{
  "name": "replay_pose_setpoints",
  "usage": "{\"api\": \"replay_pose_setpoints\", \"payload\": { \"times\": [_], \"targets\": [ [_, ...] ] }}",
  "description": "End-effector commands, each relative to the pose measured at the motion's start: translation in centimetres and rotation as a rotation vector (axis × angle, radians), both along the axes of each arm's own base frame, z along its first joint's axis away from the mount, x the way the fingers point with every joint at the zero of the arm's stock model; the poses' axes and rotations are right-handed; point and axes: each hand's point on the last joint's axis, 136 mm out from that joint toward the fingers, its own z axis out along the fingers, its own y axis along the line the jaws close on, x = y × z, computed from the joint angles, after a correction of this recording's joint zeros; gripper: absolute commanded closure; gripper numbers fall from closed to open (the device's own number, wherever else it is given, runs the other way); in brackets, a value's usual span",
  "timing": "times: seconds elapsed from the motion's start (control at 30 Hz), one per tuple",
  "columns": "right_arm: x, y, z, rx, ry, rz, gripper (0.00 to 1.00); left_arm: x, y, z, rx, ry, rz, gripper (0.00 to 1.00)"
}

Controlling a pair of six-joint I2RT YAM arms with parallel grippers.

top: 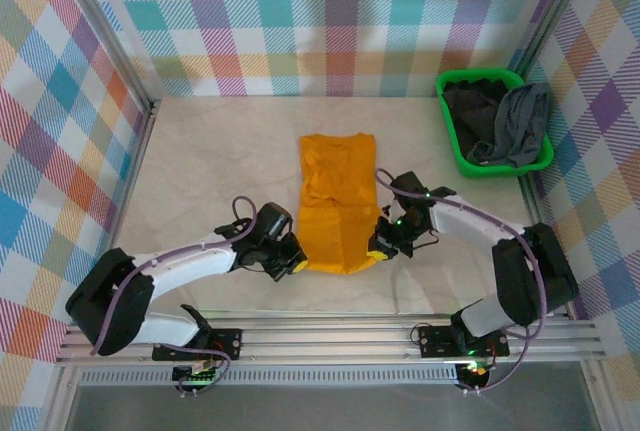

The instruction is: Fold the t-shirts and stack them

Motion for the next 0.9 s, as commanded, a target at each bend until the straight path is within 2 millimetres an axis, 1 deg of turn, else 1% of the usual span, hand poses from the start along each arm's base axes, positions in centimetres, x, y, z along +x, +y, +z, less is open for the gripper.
{"api": "replay_pose_setpoints", "payload": {
  "times": [0.0, 0.1, 0.17, 0.23, 0.3, 0.4, 0.5, 0.57, 0.6, 0.67, 0.73, 0.77, 0.8, 0.83, 0.87],
  "targets": [
    [-2.4, -0.2, 2.2, 0.039, 0.059, 0.000, 1.00, -2.0, -0.6, 2.5, -0.062, 0.008, -0.078, 1.00],
    [-2.9, -0.4, 4.5, 0.057, 0.040, -0.017, 1.00, -1.6, -0.7, 5.6, -0.091, -0.055, -0.067, 1.00],
    [-2.6, -0.5, 6.2, 0.062, 0.024, -0.037, 1.00, -0.3, -0.6, 8.0, -0.102, -0.122, -0.037, 1.00],
    [-1.8, -0.5, 7.6, 0.066, 0.001, -0.062, 1.00, 1.2, -0.5, 9.9, -0.105, -0.171, 0.008, 1.00],
    [0.0, -0.4, 9.0, 0.081, -0.027, -0.101, 1.00, 3.3, -0.5, 11.5, -0.114, -0.222, 0.058, 1.00],
    [3.5, -0.4, 10.3, 0.095, -0.061, -0.159, 1.00, 7.3, -0.4, 13.3, -0.125, -0.277, 0.137, 1.00],
    [7.6, -0.6, 11.2, 0.112, -0.071, -0.224, 1.00, 12.2, -0.8, 14.7, -0.141, -0.311, 0.194, 1.00],
    [10.9, -1.0, 11.6, 0.123, -0.083, -0.278, 1.00, 16.3, -1.2, 15.1, -0.124, -0.333, 0.205, 1.00],
    [12.5, -1.2, 11.6, 0.124, -0.087, -0.298, 1.00, 18.1, -1.3, 15.0, -0.104, -0.338, 0.201, 1.00],
    [16.4, -1.3, 11.1, 0.134, -0.091, -0.329, 1.00, 22.3, -1.6, 13.9, -0.072, -0.329, 0.201, 1.00],
    [20.2, -1.3, 10.0, 0.137, -0.079, -0.352, 1.00, 26.0, -1.5, 12.4, -0.050, -0.318, 0.216, 1.00],
    [22.3, -1.3, 9.4, 0.141, -0.085, -0.365, 0.97, 27.8, -1.2, 11.4, -0.028, -0.310, 0.222, 1.00],
    [24.2, -1.4, 9.0, 0.147, -0.097, -0.374, 0.87, 29.2, -1.1, 10.7, -0.009, -0.309, 0.219, 0.96],
    [26.1, -1.4, 8.6, 0.153, -0.110, -0.380, 0.75, 30.5, -0.9, 10.0, 0.018, -0.305, 0.215, 0.89],
    [27.6, -1.5, 8.0, 0.148, -0.109, -0.378, 0.67, 31.4, -0.7, 9.6, 0.045, -0.299, 0.212, 0.75]
  ]
}}
